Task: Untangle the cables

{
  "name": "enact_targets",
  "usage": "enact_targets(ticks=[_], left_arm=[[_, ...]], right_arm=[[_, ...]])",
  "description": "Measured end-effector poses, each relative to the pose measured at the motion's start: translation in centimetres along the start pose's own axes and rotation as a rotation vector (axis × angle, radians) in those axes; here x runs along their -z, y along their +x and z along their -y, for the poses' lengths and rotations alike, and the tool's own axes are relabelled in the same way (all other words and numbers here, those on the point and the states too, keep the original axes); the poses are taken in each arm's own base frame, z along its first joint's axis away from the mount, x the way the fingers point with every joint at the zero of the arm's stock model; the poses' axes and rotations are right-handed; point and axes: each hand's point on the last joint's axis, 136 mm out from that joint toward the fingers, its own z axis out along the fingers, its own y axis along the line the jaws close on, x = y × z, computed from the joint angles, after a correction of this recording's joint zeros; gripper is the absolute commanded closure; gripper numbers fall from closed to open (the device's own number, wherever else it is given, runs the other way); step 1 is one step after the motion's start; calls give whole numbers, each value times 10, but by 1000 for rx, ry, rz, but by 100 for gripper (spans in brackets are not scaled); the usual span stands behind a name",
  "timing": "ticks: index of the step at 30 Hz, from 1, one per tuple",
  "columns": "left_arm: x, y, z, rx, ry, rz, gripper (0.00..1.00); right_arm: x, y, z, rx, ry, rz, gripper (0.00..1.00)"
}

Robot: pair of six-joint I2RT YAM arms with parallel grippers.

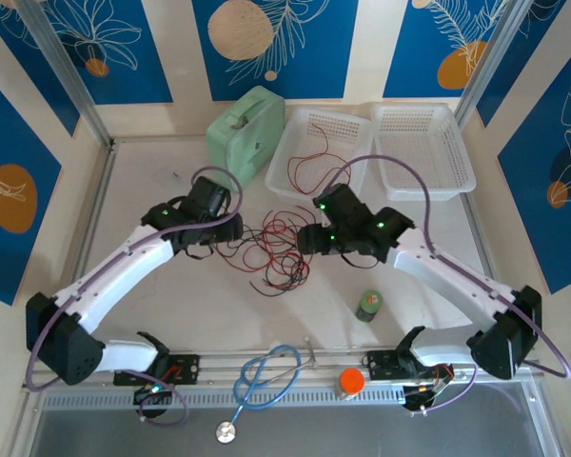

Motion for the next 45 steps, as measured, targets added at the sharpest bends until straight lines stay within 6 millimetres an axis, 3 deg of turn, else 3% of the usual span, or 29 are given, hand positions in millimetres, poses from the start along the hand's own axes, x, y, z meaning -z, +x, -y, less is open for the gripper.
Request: enact_targets(ticks=[3,8,15,18,26,27,31,34,36,41,45], left_arm=[[-32,10,-11,88,-12,-41,34],[-76,12,-18,208,12,-63,37],[-114,8,-3,252,79,-74,41],[-123,5,1,258,99,-68,52],[-123,-11,14,248,145,-35,100],[-122,-15,16,247,151,-28,100],[-111,-33,26,213,173,-3,100],[-89,-54,39,176,205,23,100],[-66,-70,50,143,238,52,100],[19,-112,86,40,358,162,100],[72,-117,105,-32,429,209,100]], right_arm=[[-21,8,1,-15,18,-43,44],[-28,6,-5,-28,5,-35,44],[-32,7,-5,-46,2,-31,45],[-34,7,-5,-49,4,-34,45],[-38,8,-5,-52,6,-42,45],[-38,8,-4,-52,7,-43,45],[-38,8,-4,-51,7,-43,45],[-39,7,-4,-40,4,-38,44],[-42,5,-4,-31,-11,-31,43],[-54,6,-1,-50,-84,-38,42],[-55,-9,-13,-100,-168,-2,42]])
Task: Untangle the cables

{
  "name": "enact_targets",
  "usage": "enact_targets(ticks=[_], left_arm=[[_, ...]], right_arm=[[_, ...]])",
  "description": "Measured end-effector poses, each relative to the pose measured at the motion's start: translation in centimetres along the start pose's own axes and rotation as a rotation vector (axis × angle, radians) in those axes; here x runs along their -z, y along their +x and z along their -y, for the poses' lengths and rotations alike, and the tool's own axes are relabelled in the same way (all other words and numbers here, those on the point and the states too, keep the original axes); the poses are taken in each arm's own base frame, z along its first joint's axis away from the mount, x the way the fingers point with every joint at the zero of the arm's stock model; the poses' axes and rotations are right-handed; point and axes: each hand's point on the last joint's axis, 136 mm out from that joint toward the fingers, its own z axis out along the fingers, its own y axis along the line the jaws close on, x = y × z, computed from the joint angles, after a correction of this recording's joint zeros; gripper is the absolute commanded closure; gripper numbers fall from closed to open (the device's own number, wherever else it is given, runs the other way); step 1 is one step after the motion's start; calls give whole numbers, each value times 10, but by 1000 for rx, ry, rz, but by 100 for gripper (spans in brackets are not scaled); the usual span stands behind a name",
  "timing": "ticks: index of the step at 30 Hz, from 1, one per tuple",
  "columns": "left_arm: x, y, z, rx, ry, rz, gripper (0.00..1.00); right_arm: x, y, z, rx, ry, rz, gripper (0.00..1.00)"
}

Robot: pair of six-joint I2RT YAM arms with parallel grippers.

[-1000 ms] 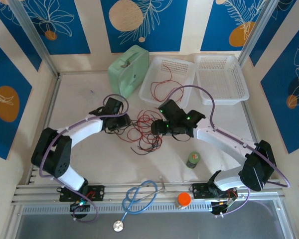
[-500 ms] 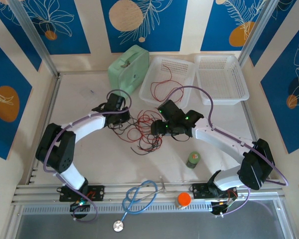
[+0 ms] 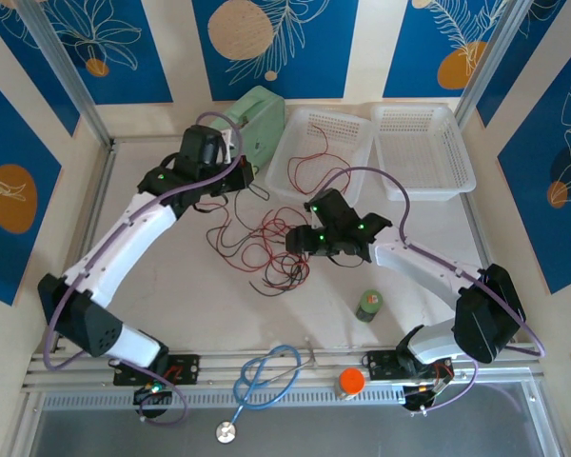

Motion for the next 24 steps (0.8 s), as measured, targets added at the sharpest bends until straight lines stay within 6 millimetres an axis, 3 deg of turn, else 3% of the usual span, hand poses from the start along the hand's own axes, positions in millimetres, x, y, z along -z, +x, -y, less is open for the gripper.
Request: enact_targets(ticks=[3,7,12,17,24], left_arm=[[19,2,14,-27,31,-7,100],[30,9,21,-39,44,-39,100],[51,-2,39,-64,73,-16,100],[91,-30,66,-99,152,88,100],[134,-51,95,-127,264,192,100]], right_arm=[[-7,-8,-16,-19,-60,24,42],[-23,-9,-36,-18,-95,19,42],[-16,-19,-51,18,-144,69,37],[26,-39,-72,264,-229,255,33],[91,-64,-74,507,-319,496,32]])
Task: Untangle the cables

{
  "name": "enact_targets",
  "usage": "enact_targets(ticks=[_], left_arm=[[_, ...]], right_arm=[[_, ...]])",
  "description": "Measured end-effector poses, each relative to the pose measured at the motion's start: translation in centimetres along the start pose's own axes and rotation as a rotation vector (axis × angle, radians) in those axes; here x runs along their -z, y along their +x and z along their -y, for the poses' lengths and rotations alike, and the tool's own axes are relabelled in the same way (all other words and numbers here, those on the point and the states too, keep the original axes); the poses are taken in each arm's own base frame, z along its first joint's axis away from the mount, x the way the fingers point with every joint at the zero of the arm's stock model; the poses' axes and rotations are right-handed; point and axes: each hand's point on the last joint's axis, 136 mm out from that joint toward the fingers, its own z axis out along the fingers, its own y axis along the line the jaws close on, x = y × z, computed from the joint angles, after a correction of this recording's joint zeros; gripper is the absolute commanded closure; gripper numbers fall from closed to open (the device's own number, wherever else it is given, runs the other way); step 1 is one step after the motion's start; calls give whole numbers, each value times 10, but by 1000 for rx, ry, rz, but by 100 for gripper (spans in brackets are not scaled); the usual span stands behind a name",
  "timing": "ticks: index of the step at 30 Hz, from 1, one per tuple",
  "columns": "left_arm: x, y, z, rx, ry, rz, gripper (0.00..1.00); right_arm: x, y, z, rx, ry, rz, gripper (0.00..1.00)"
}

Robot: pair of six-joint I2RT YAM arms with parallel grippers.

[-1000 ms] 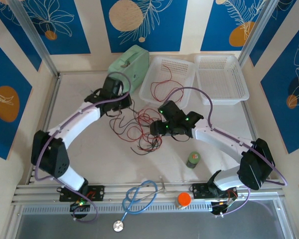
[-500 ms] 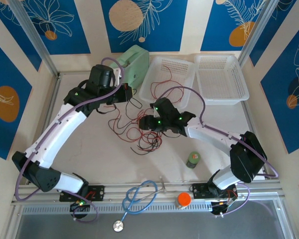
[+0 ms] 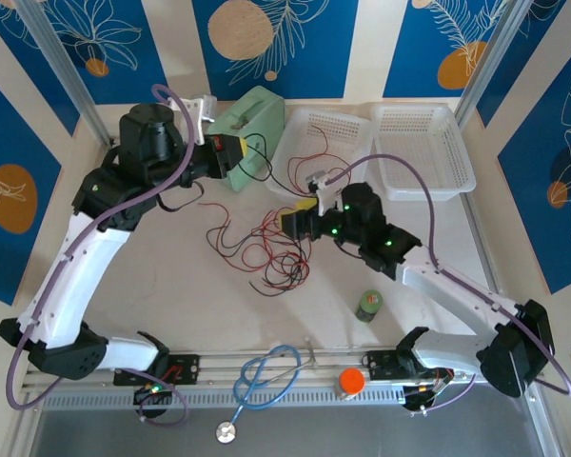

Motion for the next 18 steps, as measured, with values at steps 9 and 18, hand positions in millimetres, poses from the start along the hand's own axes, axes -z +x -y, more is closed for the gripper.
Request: enact_targets(ticks=[9,18], left_arm=[[0,2,8,-5,31,-11,100],[-27,34,23,-36,93,-135,100]], right_arm=[[55,-56,-61,244,-182,107,25],[88,-135,-72,317,-170,225,21]])
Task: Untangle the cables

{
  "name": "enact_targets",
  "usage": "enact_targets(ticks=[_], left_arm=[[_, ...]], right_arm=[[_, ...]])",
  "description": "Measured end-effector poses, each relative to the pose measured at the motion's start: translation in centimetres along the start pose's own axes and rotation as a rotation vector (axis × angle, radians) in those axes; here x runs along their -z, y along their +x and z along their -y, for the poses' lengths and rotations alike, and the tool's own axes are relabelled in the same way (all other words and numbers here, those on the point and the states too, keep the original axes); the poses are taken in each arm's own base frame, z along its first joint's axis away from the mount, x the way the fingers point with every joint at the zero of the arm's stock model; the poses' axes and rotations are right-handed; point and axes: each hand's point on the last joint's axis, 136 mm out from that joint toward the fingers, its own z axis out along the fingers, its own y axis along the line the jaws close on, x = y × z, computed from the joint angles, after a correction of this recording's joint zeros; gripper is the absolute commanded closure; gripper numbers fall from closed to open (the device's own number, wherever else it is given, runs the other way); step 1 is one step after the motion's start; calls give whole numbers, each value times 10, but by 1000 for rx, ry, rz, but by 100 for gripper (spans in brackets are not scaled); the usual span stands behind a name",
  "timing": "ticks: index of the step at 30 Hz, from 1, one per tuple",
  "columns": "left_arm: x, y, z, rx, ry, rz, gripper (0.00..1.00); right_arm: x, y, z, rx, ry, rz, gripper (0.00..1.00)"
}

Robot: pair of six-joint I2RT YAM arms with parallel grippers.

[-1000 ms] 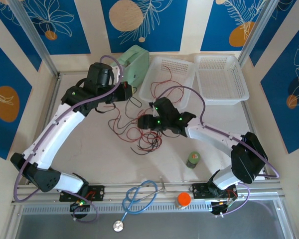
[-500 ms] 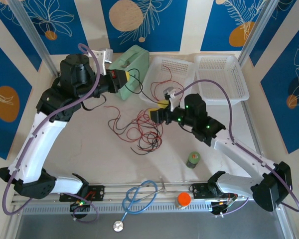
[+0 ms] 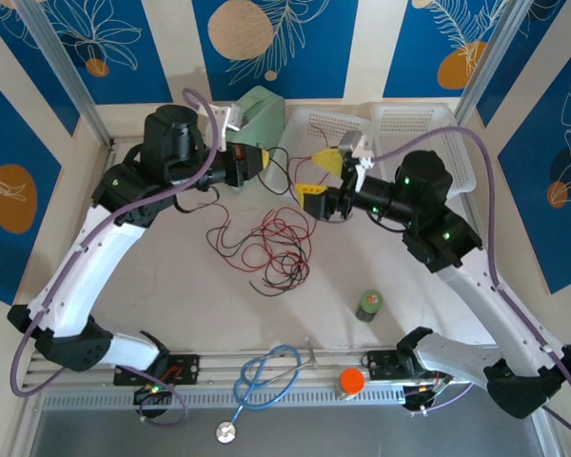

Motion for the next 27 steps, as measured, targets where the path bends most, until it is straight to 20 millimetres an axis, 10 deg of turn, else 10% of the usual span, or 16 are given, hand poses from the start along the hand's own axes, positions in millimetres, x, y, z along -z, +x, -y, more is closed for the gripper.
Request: enact_targets(ticks=[10,22,27], left_arm=[[-6,12,14,-15,41,-39,100],[-12,14,17,-18,51,-49,99],[-13,12,18,-30,57,-38,66]], right_arm=[[-45,48,50,-94,52,-184,27],[-41,45,72,-134,111,-164,83],[-40,41,79,-134,138,-145,100]])
